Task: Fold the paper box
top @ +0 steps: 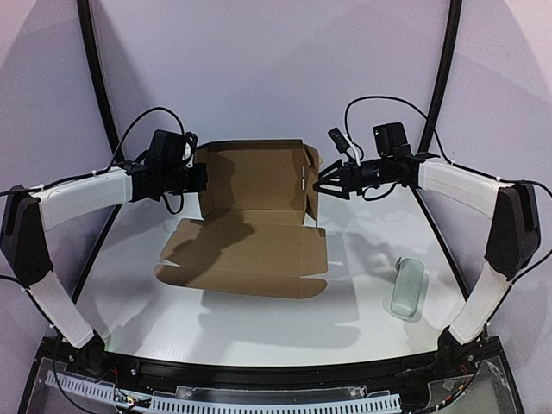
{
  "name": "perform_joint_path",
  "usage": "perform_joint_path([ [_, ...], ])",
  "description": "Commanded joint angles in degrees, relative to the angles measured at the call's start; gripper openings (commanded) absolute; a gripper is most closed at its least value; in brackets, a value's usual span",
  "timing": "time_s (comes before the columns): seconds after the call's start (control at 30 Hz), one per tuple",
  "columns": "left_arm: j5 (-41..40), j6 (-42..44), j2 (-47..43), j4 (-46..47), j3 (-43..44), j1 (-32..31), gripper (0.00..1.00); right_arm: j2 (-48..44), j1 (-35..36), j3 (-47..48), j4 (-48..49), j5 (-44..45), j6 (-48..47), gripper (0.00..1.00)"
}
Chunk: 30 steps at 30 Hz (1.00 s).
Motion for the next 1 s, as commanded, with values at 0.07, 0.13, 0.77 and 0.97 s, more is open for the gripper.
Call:
perform_joint_path([
  [0.07, 1.6, -1.4, -0.7, 1.0, 1.0, 0.0, 0.01, -1.6, 0.9, -1.2, 3.1, -7.1, -0.7, 0.86],
  [0.13, 3.3, -1.3, -1.0, 1.8, 0.5, 0.0, 0.01, -1.4, 0.8, -1.7, 5.3, -7.9, 0.0, 0.84],
  [0.77, 9.7, -1.1, -2.1, 3.9, -0.1, 0.0, 0.01, 1.6, 4.4, 1.1, 11.0, 30.9, 10.0, 0.54],
  [0.97, 12.2, -1.0, -2.0, 4.5, 0.0, 0.0, 0.01, 4.3, 5.4, 3.1, 10.2, 29.7, 8.4, 0.66],
])
